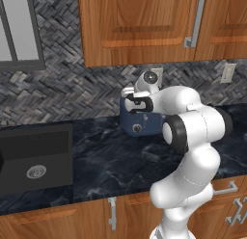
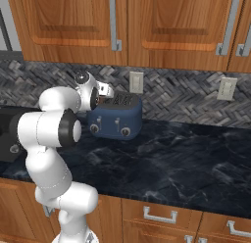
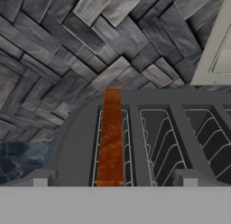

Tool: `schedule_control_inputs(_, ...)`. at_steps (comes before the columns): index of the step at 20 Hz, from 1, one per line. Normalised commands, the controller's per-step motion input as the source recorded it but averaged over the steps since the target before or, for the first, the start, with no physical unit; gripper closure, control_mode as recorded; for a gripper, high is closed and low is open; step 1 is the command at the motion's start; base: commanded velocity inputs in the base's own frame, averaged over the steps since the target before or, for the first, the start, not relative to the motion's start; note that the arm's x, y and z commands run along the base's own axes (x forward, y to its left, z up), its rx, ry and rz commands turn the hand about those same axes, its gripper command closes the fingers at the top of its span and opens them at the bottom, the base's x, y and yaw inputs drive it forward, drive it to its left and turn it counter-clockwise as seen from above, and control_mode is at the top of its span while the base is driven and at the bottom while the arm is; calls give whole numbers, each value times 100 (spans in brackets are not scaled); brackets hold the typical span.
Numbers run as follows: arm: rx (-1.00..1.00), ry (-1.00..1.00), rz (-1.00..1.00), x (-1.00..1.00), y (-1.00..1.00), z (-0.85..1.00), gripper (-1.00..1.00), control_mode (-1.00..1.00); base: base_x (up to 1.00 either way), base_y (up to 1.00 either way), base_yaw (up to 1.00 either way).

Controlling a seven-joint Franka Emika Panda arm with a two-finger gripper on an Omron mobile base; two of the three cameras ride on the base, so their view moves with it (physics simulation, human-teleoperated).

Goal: Start the toaster. Once the lever pops up, take the bread to the plate on the dining counter.

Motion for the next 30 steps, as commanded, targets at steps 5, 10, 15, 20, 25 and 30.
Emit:
schedule_control_inputs(5,0,0,0,0,0,-3,-100,-100,0,0,0)
schedule_control_inputs(10,0,0,0,0,0,-2,-100,-100,0,0,0)
schedule_control_inputs(15,0,0,0,2,0,0,-100,-100,0,0,0)
schedule_control_inputs(20,0,0,0,3,0,0,-100,-100,0,0,0)
schedule_control_inputs(25,0,0,0,1,0,0,100,-100,0,0,0)
schedule_control_inputs(30,0,0,0,0,0,0,100,-100,0,0,0)
